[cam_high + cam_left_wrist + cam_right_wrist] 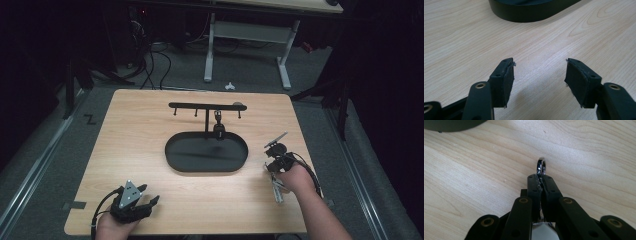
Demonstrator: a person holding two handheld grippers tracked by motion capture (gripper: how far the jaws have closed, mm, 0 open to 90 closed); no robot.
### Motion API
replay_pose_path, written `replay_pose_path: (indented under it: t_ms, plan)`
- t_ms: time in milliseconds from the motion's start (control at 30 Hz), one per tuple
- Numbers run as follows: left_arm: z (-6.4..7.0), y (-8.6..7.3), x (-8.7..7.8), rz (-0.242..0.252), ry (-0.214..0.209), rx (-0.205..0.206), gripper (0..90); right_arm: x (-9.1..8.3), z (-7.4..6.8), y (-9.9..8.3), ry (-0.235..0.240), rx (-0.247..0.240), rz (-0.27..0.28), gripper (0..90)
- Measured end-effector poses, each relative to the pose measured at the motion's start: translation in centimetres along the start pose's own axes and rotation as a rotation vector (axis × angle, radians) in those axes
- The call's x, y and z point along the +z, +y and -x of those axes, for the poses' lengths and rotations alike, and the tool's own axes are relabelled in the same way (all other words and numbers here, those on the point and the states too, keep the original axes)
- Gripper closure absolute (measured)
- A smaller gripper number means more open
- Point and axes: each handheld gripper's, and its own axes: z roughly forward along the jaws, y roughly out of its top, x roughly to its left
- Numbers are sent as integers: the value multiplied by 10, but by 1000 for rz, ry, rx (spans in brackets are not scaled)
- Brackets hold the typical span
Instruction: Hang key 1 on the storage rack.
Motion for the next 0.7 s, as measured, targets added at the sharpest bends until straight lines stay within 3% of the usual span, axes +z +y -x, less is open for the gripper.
replay_pose_path:
  t_ms: [200,267,567,700]
  plan:
    - [0,0,0,-4,-2,2,403,0,2,0,-2,15,0,859]
    - [0,0,0,-4,-3,2,403,0,4,0,1,43,4,859]
    - [1,0,1,-4,-3,3,403,0,8,-3,115,71,25,861]
    - [1,0,1,-5,-7,7,403,0,7,-3,85,60,21,856]
